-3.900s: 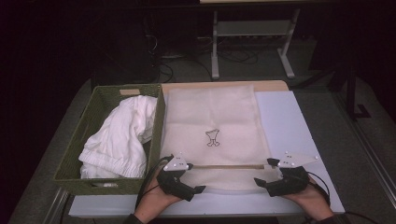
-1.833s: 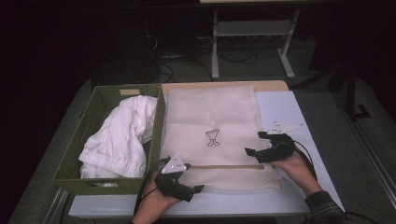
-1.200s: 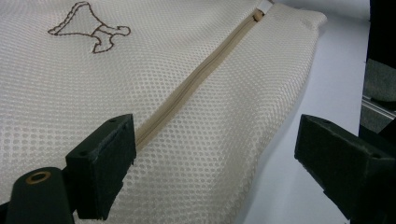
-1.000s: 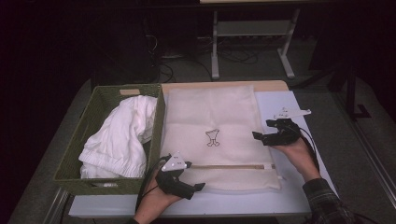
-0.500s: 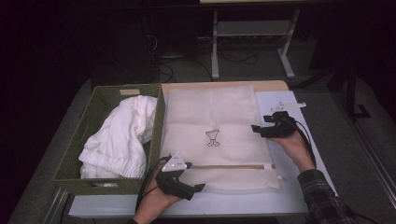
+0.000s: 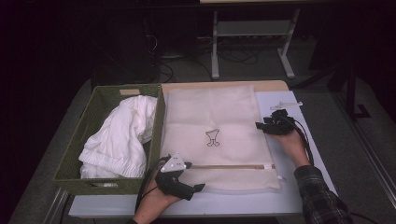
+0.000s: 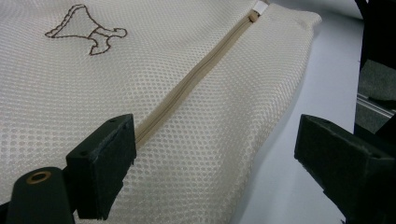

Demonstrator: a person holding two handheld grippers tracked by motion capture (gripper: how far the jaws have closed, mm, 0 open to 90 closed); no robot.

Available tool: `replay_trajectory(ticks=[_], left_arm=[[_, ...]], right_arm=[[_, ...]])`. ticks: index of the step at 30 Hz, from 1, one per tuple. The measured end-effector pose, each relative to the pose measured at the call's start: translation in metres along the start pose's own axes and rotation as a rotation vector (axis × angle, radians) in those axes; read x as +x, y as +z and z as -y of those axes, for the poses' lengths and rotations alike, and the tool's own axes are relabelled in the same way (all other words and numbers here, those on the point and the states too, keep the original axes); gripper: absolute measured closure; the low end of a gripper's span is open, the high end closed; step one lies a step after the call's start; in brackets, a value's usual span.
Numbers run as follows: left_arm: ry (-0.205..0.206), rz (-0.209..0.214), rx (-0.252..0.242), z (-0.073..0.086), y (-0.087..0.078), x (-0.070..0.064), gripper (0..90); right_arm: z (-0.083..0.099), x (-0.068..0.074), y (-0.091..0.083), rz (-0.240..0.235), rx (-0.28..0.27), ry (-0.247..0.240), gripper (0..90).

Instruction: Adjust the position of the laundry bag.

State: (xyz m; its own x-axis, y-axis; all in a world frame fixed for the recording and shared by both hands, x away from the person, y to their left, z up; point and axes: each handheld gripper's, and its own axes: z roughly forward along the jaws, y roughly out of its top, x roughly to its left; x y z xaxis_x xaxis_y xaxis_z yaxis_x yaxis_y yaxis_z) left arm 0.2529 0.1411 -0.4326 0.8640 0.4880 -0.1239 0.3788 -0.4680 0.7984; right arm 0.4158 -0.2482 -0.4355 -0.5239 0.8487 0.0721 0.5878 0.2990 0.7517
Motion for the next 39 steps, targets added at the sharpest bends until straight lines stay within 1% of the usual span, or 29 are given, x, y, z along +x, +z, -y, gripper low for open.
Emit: replay_trajectory(ticks=[1, 2, 3, 6, 8, 9, 10, 12, 14, 15, 22, 26, 35, 39], left_arm=[[-0.001, 0.001, 0.0, 0.0, 0.0, 0.0, 12.1], [-0.001, 0.004, 0.001, 0.0, 0.0, 0.0, 12.1], [0.001, 0.004, 0.001, 0.0, 0.0, 0.0, 12.1], [0.003, 0.003, 0.007, 0.0, 0.0, 0.0, 12.1], [0.003, 0.005, 0.006, 0.0, 0.0, 0.0, 12.0], [0.002, 0.004, 0.006, 0.0, 0.0, 0.0, 12.1], [0.002, 0.004, 0.006, 0.0, 0.0, 0.0, 12.1], [0.004, 0.004, 0.004, 0.0, 0.0, 0.0, 12.1], [0.004, 0.004, 0.007, 0.0, 0.0, 0.0, 12.1], [0.003, 0.004, 0.007, 0.0, 0.0, 0.0, 12.1], [0.003, 0.0, 0.008, 0.0, 0.001, 0.0, 12.1], [0.003, 0.001, 0.008, 0.0, 0.001, 0.0, 12.1], [0.002, -0.003, 0.008, 0.0, 0.001, 0.0, 12.1], [0.0, -0.003, 0.005, 0.0, 0.0, 0.0, 12.1]], right_arm=[[0.002, -0.003, 0.004, 0.014, 0.004, 0.018, 54.9], [0.003, -0.004, 0.006, 0.013, 0.009, 0.031, 57.8], [0.004, -0.005, 0.007, 0.009, 0.013, 0.039, 58.8], [0.006, -0.005, 0.012, 0.006, 0.03, 0.036, 61.5], [0.007, -0.004, 0.016, -0.003, 0.052, 0.038, 65.1], [0.008, -0.004, 0.017, -0.009, 0.055, 0.041, 67.0], [0.008, -0.004, 0.017, -0.009, 0.055, 0.041, 67.0], [0.009, -0.004, 0.018, -0.015, 0.067, 0.04, 72.2], [0.009, -0.003, 0.018, -0.027, 0.064, 0.04, 78.1], [0.008, -0.003, 0.018, -0.022, 0.061, 0.033, 81.3], [0.007, -0.002, 0.014, -0.003, 0.047, 0.018, 83.4], [0.005, -0.003, 0.008, 0.004, 0.03, 0.016, 83.7], [0.005, -0.015, -0.004, 0.031, 0.022, 0.022, 83.7], [0.006, -0.021, -0.01, 0.043, 0.015, 0.036, 83.6]])
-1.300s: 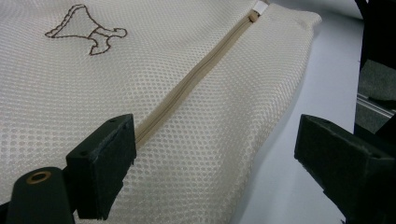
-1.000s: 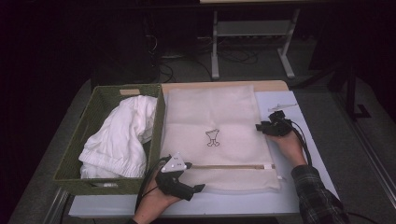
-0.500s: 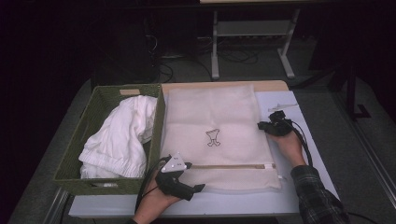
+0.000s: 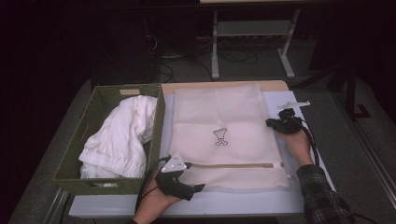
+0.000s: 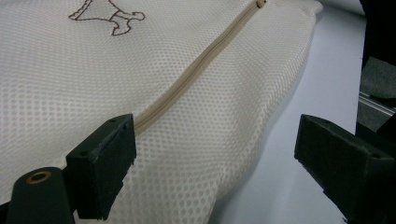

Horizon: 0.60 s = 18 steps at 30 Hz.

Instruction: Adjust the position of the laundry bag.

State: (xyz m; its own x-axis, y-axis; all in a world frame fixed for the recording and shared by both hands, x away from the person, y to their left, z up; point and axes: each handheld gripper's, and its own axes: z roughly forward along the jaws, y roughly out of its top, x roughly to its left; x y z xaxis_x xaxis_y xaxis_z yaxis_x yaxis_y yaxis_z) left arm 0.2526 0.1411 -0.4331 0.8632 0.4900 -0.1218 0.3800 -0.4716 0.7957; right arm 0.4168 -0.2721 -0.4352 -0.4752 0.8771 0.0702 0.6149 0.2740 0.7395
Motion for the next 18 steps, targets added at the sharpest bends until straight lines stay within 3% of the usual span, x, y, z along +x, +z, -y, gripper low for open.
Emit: replay_trajectory(ticks=[7, 18], left_arm=[[-0.002, 0.004, -0.004, -0.001, 0.0, 0.0, 12.1], [0.001, 0.0, 0.001, 0.0, 0.0, 0.0, 12.1]], right_arm=[[0.0, -0.007, -0.006, 0.024, 0.008, -0.013, 83.6], [0.008, -0.03, -0.018, 0.065, 0.025, 0.012, 83.4]])
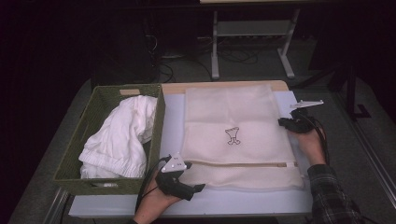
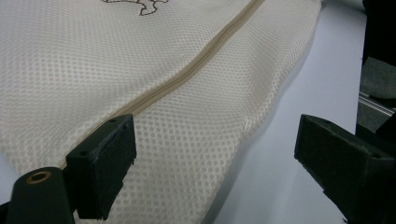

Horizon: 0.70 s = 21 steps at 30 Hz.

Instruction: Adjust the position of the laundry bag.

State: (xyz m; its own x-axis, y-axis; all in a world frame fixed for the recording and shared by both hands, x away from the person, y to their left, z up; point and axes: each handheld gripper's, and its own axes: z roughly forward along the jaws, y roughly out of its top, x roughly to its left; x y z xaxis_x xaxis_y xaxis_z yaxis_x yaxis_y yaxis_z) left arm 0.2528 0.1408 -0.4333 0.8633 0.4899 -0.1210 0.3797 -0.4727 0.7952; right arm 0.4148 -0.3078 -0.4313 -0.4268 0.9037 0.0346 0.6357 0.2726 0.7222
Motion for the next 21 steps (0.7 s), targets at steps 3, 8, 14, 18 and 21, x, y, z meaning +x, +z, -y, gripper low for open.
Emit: replay_trajectory(ticks=[3, 8, 14, 18, 21], left_arm=[[-0.001, -0.001, -0.002, 0.0, 0.0, 0.0, 12.1], [0.001, 0.001, -0.004, 0.0, -0.001, 0.0, 12.1], [0.001, 0.002, -0.003, 0.0, 0.0, 0.0, 12.0], [0.003, 0.002, 0.001, 0.0, 0.0, 0.0, 12.0], [0.003, 0.002, 0.003, 0.0, 0.0, 0.0, 12.0]], right_arm=[[0.001, -0.001, -0.001, 0.007, 0.004, -0.009, 83.4], [0.003, -0.008, -0.003, 0.016, 0.017, -0.018, 82.8], [0.009, -0.017, 0.0, 0.034, 0.041, -0.01, 82.6], [0.013, -0.02, 0.003, 0.053, 0.062, -0.016, 82.3], [0.015, -0.02, 0.004, 0.054, 0.068, -0.014, 80.6]])
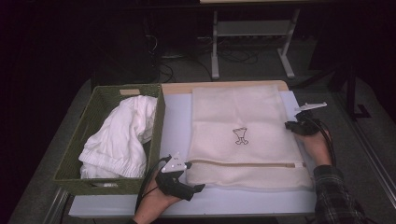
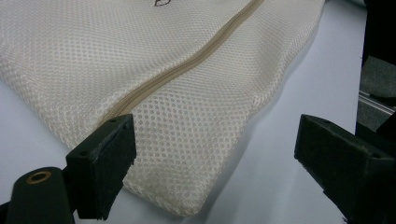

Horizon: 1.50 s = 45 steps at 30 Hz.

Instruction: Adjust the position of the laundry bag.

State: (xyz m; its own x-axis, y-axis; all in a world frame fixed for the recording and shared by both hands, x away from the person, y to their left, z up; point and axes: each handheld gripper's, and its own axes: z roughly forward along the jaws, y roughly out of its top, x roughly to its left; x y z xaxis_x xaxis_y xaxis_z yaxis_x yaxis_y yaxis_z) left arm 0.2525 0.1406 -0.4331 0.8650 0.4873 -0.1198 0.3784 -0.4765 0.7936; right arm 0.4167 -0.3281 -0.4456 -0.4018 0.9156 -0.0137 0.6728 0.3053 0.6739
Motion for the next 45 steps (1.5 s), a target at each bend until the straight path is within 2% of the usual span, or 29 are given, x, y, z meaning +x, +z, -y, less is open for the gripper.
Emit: replay_trajectory(ticks=[1, 2, 3, 4, 5, 8, 9, 10, 15, 22, 25, 27, 28, 31, 36, 42, 45], left_arm=[[0.0, -0.001, -0.002, 0.0, 0.0, 0.0, 12.1], [0.0, -0.001, -0.002, 0.0, 0.0, 0.0, 12.1], [0.001, -0.001, -0.002, 0.0, 0.0, 0.0, 12.1], [0.001, -0.001, -0.001, 0.0, 0.0, 0.0, 12.1], [0.002, -0.001, -0.001, 0.0, 0.0, 0.0, 12.1], [0.001, 0.0, -0.003, 0.0, -0.001, 0.0, 12.0], [0.0, 0.0, -0.003, 0.0, -0.001, 0.0, 12.1], [0.0, 0.0, -0.002, 0.0, -0.001, 0.0, 12.1], [0.0, -0.001, -0.001, 0.0, 0.0, 0.0, 12.1], [0.001, 0.001, 0.0, 0.001, 0.0, 0.0, 12.0], [-0.001, 0.002, -0.001, 0.001, 0.0, -0.001, 12.1], [0.001, 0.003, 0.0, 0.001, 0.0, -0.001, 12.1], [0.001, 0.003, -0.001, 0.001, -0.001, -0.001, 12.1], [0.002, 0.005, -0.001, 0.001, -0.001, -0.001, 12.0], [0.0, 0.006, -0.001, 0.002, -0.001, -0.001, 12.1], [0.002, 0.008, -0.001, 0.002, -0.002, -0.001, 12.0], [0.003, 0.008, -0.006, 0.001, -0.002, -0.002, 12.0]], right_arm=[[0.0, 0.001, 0.0, 0.008, -0.007, -0.008, 74.7], [0.0, 0.001, 0.0, 0.008, -0.007, -0.008, 74.7], [-0.001, 0.002, -0.004, 0.004, -0.028, 0.001, 64.2], [-0.001, 0.002, -0.004, 0.004, -0.028, 0.001, 64.2], [-0.001, 0.002, -0.008, -0.005, -0.043, 0.01, 55.9], [-0.002, 0.004, -0.012, -0.027, -0.055, 0.014, 52.7], [-0.001, 0.007, -0.016, -0.034, -0.059, 0.011, 46.4], [-0.001, 0.008, -0.018, -0.035, -0.059, 0.01, 44.5], [0.005, 0.012, -0.026, -0.047, -0.044, 0.004, 38.6], [0.013, 0.016, -0.044, -0.064, -0.078, 0.017, 33.9], [0.019, 0.018, -0.053, -0.065, -0.069, 0.012, 32.0], [0.021, 0.018, -0.055, -0.075, -0.069, 0.02, 32.0], [0.026, 0.02, -0.058, -0.075, -0.09, 0.016, 33.3], [0.03, 0.022, -0.061, -0.064, -0.072, 0.003, 32.4], [0.034, 0.024, -0.063, -0.053, -0.073, -0.007, 32.8], [0.039, 0.027, -0.067, -0.045, -0.06, 0.02, 32.8], [0.046, 0.028, -0.073, -0.049, -0.082, 0.036, 32.8]])
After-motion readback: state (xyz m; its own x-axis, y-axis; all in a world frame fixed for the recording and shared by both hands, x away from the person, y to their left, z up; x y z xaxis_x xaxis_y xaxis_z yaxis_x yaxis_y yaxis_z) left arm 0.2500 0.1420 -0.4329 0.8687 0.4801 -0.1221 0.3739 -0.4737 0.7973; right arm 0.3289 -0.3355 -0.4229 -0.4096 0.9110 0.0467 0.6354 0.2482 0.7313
